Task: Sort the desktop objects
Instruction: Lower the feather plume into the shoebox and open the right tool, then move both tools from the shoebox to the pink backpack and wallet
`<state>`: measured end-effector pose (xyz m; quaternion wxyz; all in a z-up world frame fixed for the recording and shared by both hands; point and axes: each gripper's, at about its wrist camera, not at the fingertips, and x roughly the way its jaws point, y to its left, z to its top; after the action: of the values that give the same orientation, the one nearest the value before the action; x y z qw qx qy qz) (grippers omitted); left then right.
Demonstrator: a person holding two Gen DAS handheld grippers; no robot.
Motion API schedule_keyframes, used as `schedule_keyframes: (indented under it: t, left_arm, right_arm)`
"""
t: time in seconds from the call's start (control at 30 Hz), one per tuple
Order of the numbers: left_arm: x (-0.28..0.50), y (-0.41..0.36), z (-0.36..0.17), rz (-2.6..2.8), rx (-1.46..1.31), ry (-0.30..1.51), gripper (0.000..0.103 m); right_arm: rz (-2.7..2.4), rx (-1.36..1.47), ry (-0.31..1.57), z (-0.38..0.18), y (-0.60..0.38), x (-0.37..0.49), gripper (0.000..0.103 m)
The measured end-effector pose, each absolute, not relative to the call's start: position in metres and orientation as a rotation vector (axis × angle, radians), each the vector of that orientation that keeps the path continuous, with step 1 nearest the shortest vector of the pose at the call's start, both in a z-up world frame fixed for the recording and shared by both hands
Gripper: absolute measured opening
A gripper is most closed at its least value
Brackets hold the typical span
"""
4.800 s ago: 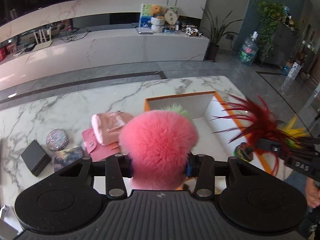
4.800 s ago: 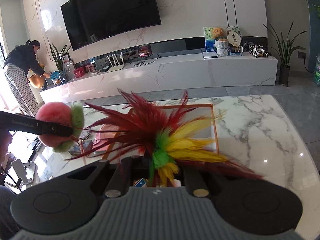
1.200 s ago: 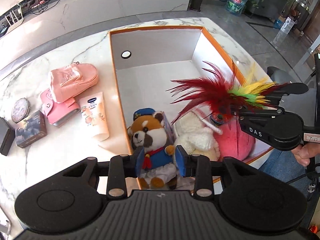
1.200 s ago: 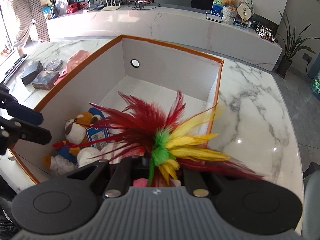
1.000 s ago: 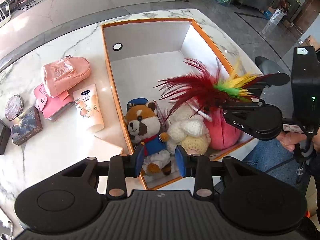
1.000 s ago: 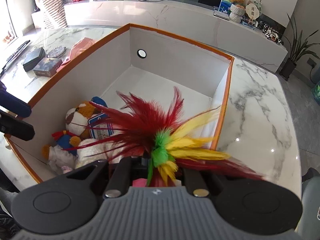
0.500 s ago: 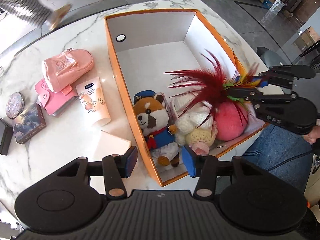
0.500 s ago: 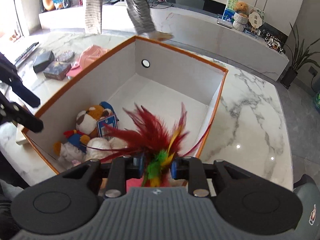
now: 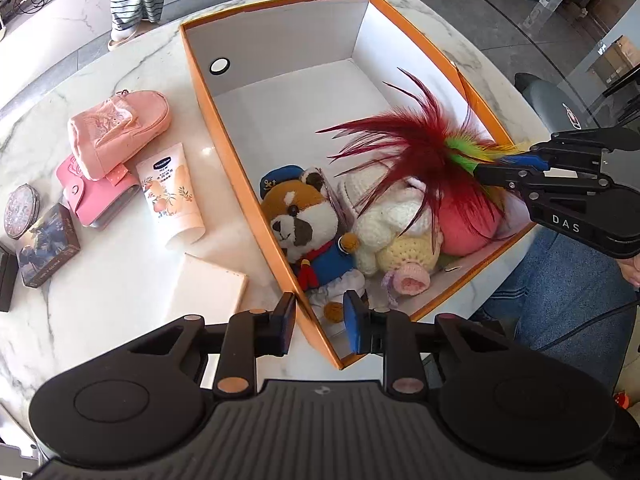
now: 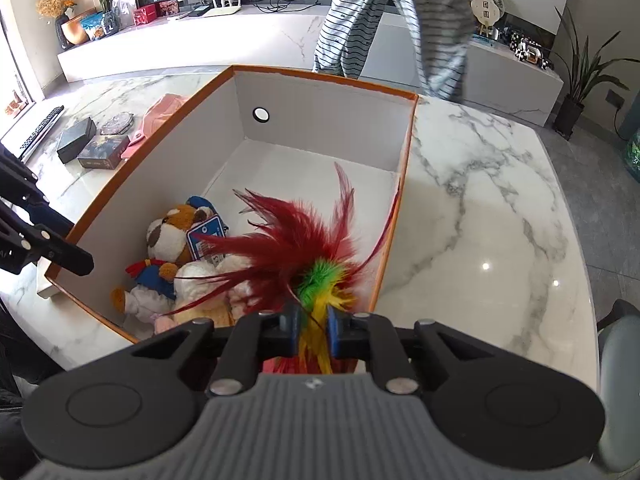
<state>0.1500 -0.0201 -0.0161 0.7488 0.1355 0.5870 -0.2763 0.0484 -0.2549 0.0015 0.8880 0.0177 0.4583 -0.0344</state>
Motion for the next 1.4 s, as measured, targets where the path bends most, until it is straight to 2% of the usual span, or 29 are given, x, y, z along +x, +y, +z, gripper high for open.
schedule_keyframes:
  t: [0.1,0.17,0.23,0.4,0.6,0.7,0.73,0.77,0.97,1.4]
  left_arm:
    - [0.148,-0.027,-0.017,-0.61,0.308,1.264,0.027]
    - [0.147,-0.03,-0.017,-0.635,0.305,1.258,0.022]
    - [0.145,-0.032,-0.018,-0.661,0.289,1.261,0.022]
    - [0.146,-0.028,-0.017,-0.658,0.271,1.265,0.023]
    - [0.142,-0.007,-0.002,-0.663,0.254,1.217,0.036]
    - [0.142,0.011,0.012,-0.637,0.245,1.173,0.043]
    - [0.143,0.018,0.015,-0.625,0.241,1.16,0.051]
    - [0.144,0.025,0.017,-0.61,0.238,1.148,0.054]
    - [0.153,0.077,0.019,-0.49,0.205,1.136,0.054]
    - [0.188,0.169,0.009,-0.337,0.008,1.074,0.054]
  right_arm:
    - [-0.08,0.048,0.957,-0.001,-0.259,0.046,0.008]
    - [-0.089,0.062,0.963,-0.003,-0.263,0.044,0.006]
    - [-0.098,0.082,0.971,-0.006,-0.267,0.043,0.003]
    - [-0.105,0.096,0.968,-0.006,-0.269,0.038,0.003]
    - [-0.117,0.056,0.927,0.006,-0.259,0.035,0.012]
    - [-0.103,0.031,0.88,0.018,-0.25,0.033,0.023]
    - [-0.097,0.023,0.863,0.022,-0.246,0.032,0.024]
    - [-0.089,0.017,0.85,0.026,-0.242,0.032,0.024]
    - [0.013,-0.01,0.776,0.048,-0.205,0.046,0.031]
    - [0.227,-0.081,0.833,0.047,-0.12,0.132,0.031]
